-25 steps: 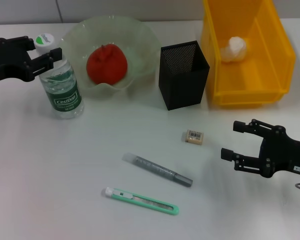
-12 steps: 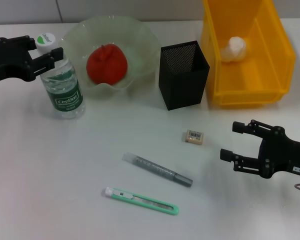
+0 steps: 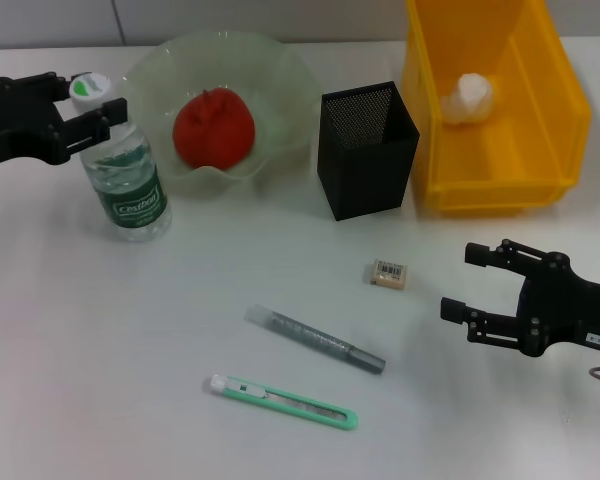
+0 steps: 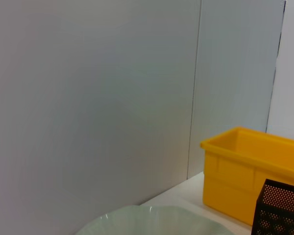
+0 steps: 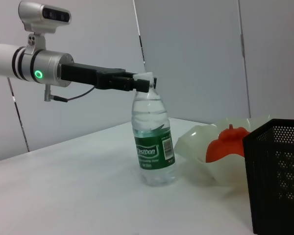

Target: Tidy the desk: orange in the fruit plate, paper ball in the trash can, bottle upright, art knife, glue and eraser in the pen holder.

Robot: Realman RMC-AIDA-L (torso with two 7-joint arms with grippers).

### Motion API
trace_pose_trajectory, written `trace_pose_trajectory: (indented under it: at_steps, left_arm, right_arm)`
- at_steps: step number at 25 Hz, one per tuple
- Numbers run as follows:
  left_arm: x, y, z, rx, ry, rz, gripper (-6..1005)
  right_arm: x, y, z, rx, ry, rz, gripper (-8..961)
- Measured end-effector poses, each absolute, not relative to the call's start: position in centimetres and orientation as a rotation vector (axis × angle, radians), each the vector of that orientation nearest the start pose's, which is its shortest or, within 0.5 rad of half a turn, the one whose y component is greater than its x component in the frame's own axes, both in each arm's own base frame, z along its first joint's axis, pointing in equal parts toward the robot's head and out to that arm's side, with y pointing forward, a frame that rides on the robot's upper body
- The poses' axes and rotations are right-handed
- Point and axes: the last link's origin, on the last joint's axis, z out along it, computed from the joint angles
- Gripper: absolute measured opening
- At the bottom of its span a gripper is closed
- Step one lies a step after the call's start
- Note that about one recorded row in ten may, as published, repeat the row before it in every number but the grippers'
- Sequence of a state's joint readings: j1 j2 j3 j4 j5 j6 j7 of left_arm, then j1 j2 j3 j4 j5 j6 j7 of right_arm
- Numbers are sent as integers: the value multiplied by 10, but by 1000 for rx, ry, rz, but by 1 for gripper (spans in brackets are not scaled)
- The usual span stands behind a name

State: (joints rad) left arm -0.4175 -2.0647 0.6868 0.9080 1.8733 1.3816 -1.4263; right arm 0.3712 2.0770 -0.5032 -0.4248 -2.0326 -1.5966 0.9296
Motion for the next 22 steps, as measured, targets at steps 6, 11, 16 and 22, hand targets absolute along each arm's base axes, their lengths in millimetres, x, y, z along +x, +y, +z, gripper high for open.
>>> trace_pose_trajectory:
  at_steps: [6, 11, 16, 22]
  left_arm:
    - [-284, 351, 68, -2381, -547, -595, 608]
    - [-282, 352, 69, -2378, -543, -610, 615]
    - [-276, 351, 72, -2378, -531, -670, 804]
    - [-271, 350, 77, -2361, -516, -732, 802]
  right_arm:
    - [320, 260, -22, -2595, 515, 777, 809]
    - [320, 260, -21, -2595, 514, 777, 809]
    - [320, 260, -21, -2596, 511, 778, 808]
    - [318, 264, -19, -2593, 511, 784, 808]
